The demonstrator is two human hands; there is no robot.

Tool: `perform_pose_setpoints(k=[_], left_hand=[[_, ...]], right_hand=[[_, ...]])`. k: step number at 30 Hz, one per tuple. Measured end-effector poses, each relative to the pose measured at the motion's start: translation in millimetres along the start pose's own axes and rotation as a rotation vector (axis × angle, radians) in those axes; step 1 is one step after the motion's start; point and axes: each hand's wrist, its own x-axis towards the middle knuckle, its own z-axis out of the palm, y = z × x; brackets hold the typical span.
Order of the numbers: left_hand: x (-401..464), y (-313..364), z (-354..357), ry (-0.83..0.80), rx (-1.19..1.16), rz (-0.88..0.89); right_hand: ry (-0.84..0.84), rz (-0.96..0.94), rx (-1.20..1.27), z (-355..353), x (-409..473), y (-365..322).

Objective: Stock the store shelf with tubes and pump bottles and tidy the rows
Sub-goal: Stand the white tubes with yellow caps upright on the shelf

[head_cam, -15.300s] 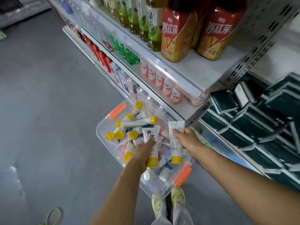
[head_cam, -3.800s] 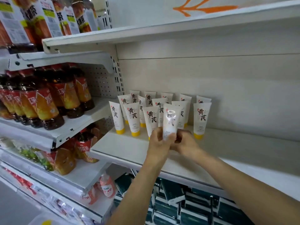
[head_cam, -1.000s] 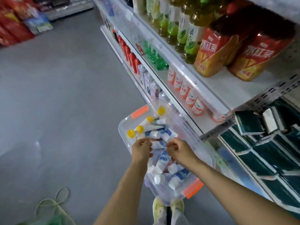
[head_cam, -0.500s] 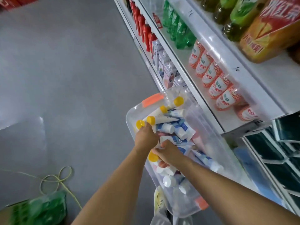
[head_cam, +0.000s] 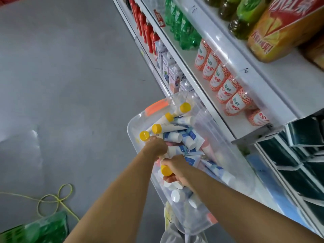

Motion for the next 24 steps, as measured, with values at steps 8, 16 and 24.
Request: perform_pose_setpoints(k=[8, 16, 24], left_hand=[[-69.2, -15.0, -14.4, -0.28, -0.788, -0.034], [-135.8, 3.4, -5.8, -0.275, -1.125, 0.149], [-193.5, 39.8, 0.4, -0.245, -1.175, 0.391]], right_hand=[[-0.149, -0.054, 0.252, -53.2, -64.2, -3.5], [-0.22, -0.306, 0.51, -92.7, -142.8, -0.8], [-0.151, -0.516, 0.515, -112.2, -219.5, 32.3]])
